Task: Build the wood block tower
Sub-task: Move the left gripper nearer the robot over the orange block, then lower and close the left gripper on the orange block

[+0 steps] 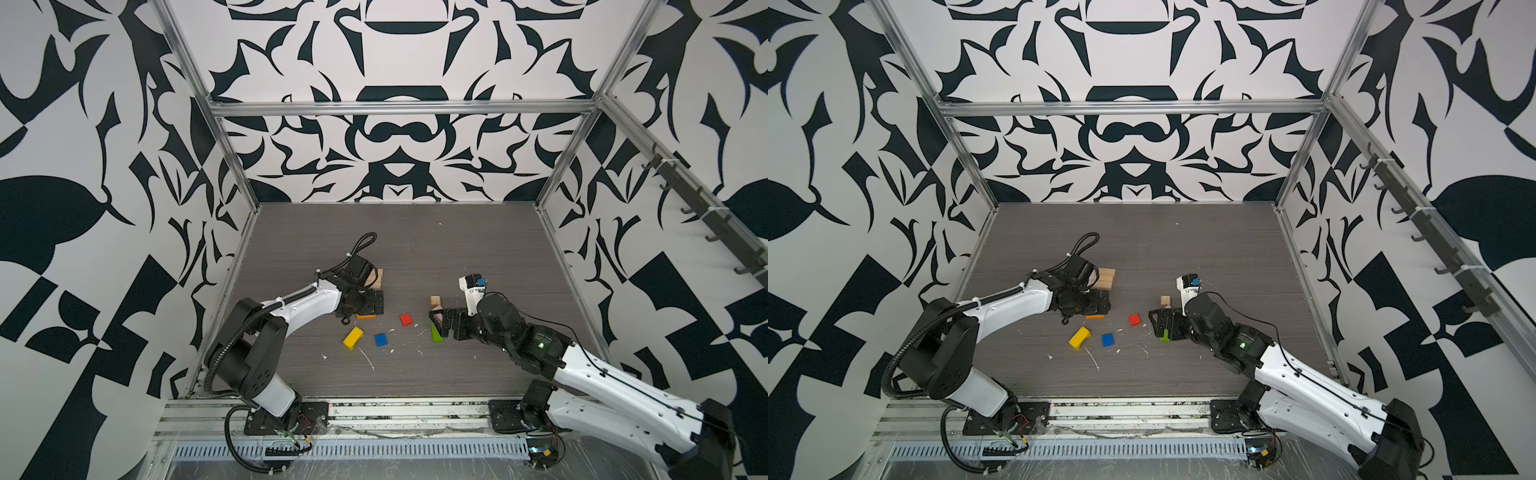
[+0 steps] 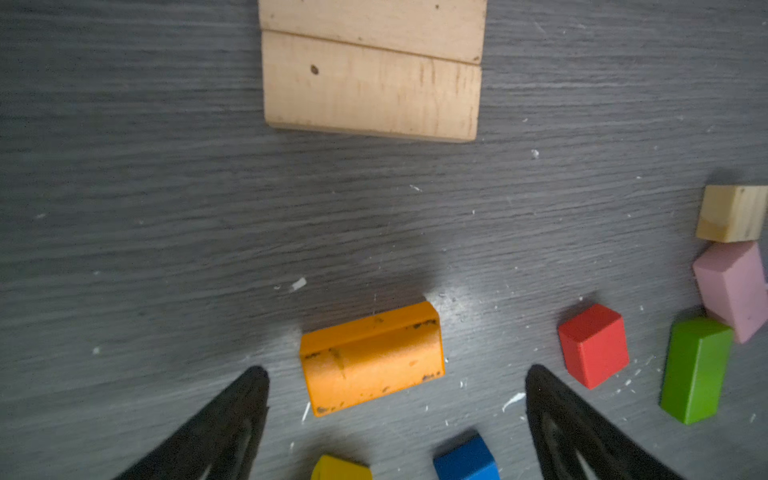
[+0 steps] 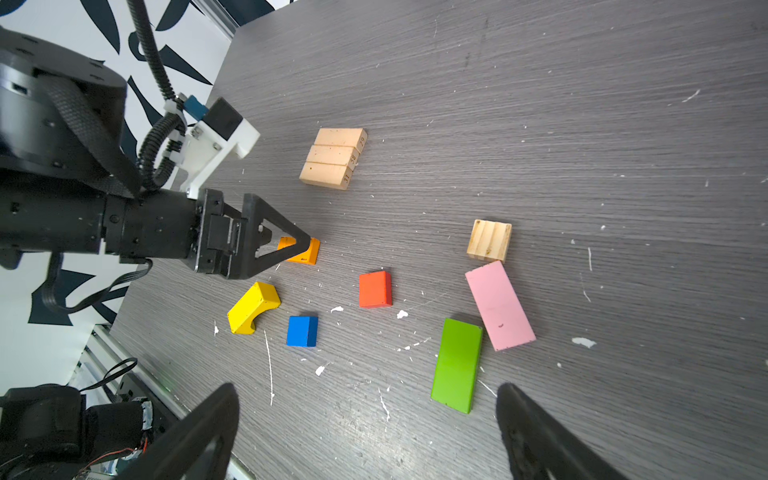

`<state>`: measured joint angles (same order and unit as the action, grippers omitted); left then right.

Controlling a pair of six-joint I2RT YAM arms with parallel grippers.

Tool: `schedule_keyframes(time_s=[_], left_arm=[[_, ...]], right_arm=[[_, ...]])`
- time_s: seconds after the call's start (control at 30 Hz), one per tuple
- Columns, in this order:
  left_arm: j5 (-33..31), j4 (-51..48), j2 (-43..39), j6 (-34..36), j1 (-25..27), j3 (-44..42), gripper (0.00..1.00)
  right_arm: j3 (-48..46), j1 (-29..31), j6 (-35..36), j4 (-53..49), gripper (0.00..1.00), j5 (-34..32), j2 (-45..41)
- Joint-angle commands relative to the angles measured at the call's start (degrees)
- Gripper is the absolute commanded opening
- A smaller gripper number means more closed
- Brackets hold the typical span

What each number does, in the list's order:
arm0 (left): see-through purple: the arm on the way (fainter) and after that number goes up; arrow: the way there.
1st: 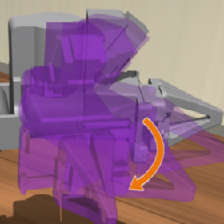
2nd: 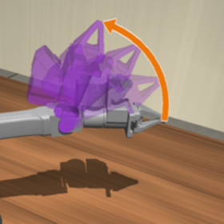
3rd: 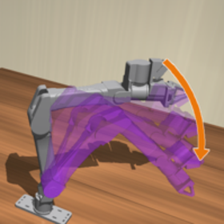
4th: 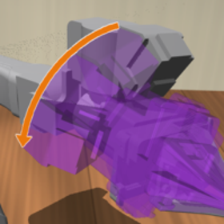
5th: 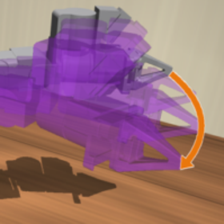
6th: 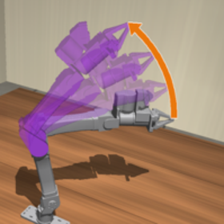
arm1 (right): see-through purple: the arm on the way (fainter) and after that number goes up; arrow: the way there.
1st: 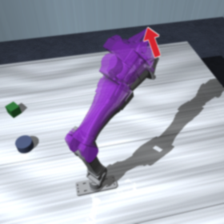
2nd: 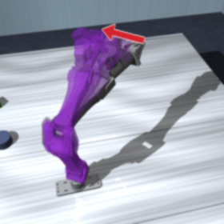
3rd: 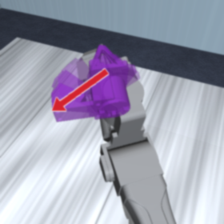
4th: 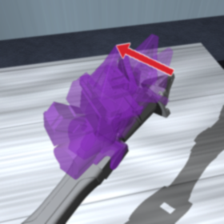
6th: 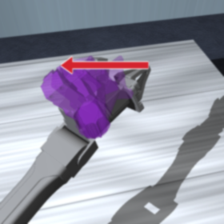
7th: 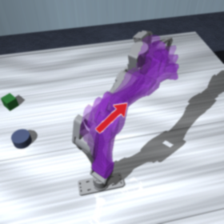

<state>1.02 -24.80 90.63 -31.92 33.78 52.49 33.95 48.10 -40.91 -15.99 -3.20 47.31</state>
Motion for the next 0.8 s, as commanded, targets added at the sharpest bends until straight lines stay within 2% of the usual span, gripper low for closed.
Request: schedule_keyframes(time_s=[0.0,0.77], left_arm=[[2.6,1.8,1.1,-2.7,0.3,-2.1,0.99],[6.5,7.1,0.7,-11.2,5.0,-6.0,0.98]], right_arm=[[-0.3,0.2,-0.8,1.7,0.99,-0.5,-1.3],[-1.4,0.2,-1.2,3.1,0.99,-0.8,-1.2]])
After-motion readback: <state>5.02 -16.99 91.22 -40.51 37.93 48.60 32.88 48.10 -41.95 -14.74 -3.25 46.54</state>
